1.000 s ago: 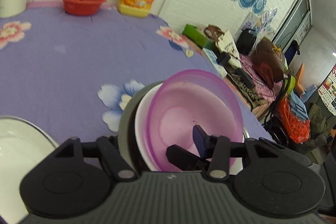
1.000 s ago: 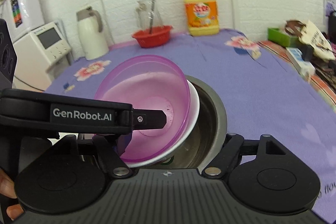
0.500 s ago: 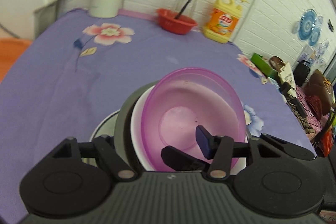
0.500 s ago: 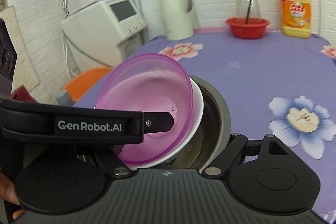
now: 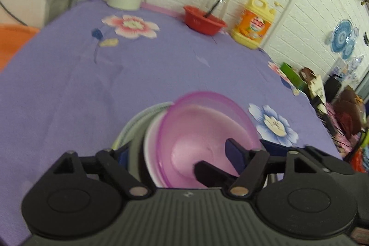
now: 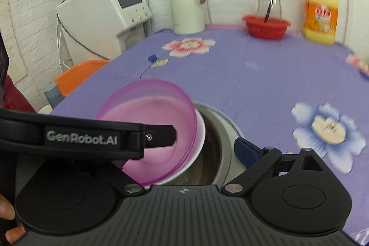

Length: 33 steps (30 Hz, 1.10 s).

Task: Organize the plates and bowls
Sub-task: 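Open the right tool and lower the stack onto the table with the left tool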

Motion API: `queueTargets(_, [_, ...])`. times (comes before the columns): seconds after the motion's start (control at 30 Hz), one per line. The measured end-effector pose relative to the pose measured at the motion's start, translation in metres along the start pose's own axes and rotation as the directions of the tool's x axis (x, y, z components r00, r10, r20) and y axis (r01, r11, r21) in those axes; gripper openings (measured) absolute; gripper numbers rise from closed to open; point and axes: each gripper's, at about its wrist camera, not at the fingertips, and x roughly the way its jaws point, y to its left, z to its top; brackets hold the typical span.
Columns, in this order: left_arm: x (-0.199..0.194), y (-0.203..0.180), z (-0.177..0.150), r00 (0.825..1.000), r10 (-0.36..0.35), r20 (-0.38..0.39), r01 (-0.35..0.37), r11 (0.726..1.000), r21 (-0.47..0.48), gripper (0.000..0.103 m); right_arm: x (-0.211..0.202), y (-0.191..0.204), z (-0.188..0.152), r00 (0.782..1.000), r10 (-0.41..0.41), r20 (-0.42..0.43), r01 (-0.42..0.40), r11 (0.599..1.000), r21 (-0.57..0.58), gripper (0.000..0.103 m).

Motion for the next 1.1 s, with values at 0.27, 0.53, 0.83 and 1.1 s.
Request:
queueTargets(0.27, [-0.034,-0.002,0.016,0.988,0.036,0.152,-0.035,0.999,-0.009,0.074,-0.013,-0.020,0.002,0.999,0.002,0.053,-0.006,0.997,0.075,0.103])
queueTargets(0.53, [-0.046,-0.022,0.001,0.984,0.046,0.173,-0.039,0.998,-0.042,0.074,-0.038,-0.034,-0.012,0.997,-0.029,0.066,0.020,0.991,0.129,0.103])
queueTargets(0.83, [-0.080,-0.053,-0.044,0.963,0.080,0.256,-0.072,0.997,-0.040,0.074,-0.083,-0.048,-0.055,0.984,-0.136,0.111,0.110,0.971,0.214,0.103])
queueTargets(1.1, [-0.092,-0.075,-0.090,0.965,0.109,0.240,-0.108,0.994,-0.018,0.074,-0.116,-0.052,-0.090,0.969,-0.207,0.135,0.164,0.947,0.276,0.103])
